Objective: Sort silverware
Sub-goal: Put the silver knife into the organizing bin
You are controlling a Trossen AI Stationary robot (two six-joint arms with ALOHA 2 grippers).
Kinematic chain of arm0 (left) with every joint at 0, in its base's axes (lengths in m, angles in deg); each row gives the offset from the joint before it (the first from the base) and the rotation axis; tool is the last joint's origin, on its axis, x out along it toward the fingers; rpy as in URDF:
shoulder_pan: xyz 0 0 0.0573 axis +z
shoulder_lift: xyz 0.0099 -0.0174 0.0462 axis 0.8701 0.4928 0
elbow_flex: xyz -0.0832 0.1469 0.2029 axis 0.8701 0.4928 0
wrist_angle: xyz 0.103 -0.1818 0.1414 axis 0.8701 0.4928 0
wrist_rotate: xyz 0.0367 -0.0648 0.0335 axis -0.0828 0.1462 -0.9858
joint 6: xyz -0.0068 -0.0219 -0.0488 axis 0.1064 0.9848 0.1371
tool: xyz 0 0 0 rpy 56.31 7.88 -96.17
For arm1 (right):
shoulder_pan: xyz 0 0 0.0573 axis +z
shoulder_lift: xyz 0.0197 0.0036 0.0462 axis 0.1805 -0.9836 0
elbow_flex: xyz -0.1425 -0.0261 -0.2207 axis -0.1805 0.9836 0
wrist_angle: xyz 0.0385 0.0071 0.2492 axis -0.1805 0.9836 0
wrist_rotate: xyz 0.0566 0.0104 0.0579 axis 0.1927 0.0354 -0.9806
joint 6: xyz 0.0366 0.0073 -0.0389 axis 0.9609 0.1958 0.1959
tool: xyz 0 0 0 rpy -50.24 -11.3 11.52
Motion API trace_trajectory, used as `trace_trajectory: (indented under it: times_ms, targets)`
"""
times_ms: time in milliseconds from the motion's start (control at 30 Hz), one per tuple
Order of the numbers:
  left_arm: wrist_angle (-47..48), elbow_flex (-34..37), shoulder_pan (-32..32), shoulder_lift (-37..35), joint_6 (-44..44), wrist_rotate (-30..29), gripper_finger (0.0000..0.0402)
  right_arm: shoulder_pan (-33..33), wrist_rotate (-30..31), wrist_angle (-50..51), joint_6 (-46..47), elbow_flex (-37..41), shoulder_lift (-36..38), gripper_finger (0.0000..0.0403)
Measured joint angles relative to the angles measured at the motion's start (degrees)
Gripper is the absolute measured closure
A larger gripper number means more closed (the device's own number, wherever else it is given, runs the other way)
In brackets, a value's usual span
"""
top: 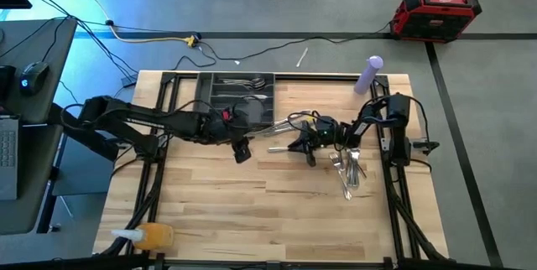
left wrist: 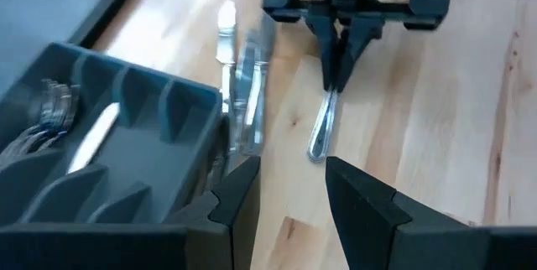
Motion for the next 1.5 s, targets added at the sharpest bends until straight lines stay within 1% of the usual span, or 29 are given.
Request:
trace_trajectory:
  times_ms: [100, 300, 367, 467, 533, 600, 700, 800, 900, 1000, 1100, 1200, 1300, 1467, 1500]
  targets:
    - [-2.6, 0.0, 0.0, 3.1, -1.5, 1.6, 0.0284, 0.0, -0.7, -0.3, 0.0, 0.0, 1.1, 0.0383]
    - [-6.5, 0.0, 0.0, 8.9, -4.6, 2.6, 0.0284, 0.0, -0.8, -1.2, 0.7, -0.1, 1.4, 0.0383]
    - [-8.8, 0.0, 0.0, 10.6, -6.3, 4.3, 0.0283, 0.0, -0.8, -1.7, 0.9, -0.1, 1.4, 0.0383]
    - [-12.7, 0.0, 0.0, 13.4, -9.7, 7.5, 0.0271, 0.2, -0.8, -3.4, 0.9, -0.2, 1.5, 0.0383]
    - [-14.7, 0.0, 0.0, 15.5, -12.6, 7.8, 0.0255, 0.4, -0.7, -3.8, 1.0, -0.6, 1.7, 0.0383]
    - [-16.3, 0.0, 0.0, 17.4, -16.1, 7.4, 0.0235, 0.9, -0.7, -3.7, 0.9, -1.3, 1.7, 0.0383]
    - [-19.0, 0.0, 0.1, 19.8, -20.2, 4.3, 0.0202, 1.7, -0.7, -2.0, 0.9, -2.7, 1.7, 0.0383]
    - [-19.1, 0.0, 0.1, 21.9, -23.4, 2.1, 0.0177, 2.3, -0.7, 0.3, 0.6, -4.2, 1.7, 0.0383]
    - [-19.0, 0.0, 0.1, 23.8, -24.0, 1.8, 0.0165, 2.6, -0.6, 2.1, -0.3, -5.1, 1.7, 0.0383]
    - [-18.9, 0.0, 0.1, 25.3, -24.0, 0.8, 0.0164, 2.7, -0.6, 2.3, -0.5, -5.6, 1.7, 0.0383]
    - [-19.2, 0.0, 0.1, 25.8, -24.0, 0.2, 0.0177, 2.7, -0.6, 2.3, -0.4, -5.6, 1.7, 0.0383]
    - [-19.1, 0.0, 0.1, 25.8, -23.4, 0.1, 0.0206, 2.7, -0.7, 2.3, 0.7, -5.6, 1.7, 0.0383]
    - [-19.0, 0.0, 0.1, 25.8, -23.3, 0.1, 0.0251, 2.7, -0.6, 2.4, 0.9, -5.6, 1.7, 0.0383]
    - [-18.3, 0.0, 0.1, 25.8, -21.8, 0.2, 0.0351, 2.7, -0.1, 2.7, 1.5, -5.6, 1.7, 0.0383]
    - [-18.2, 0.0, 0.1, 25.8, -21.8, 0.2, 0.0365, 2.7, -0.1, 2.9, 1.7, -5.6, 1.7, 0.0383]
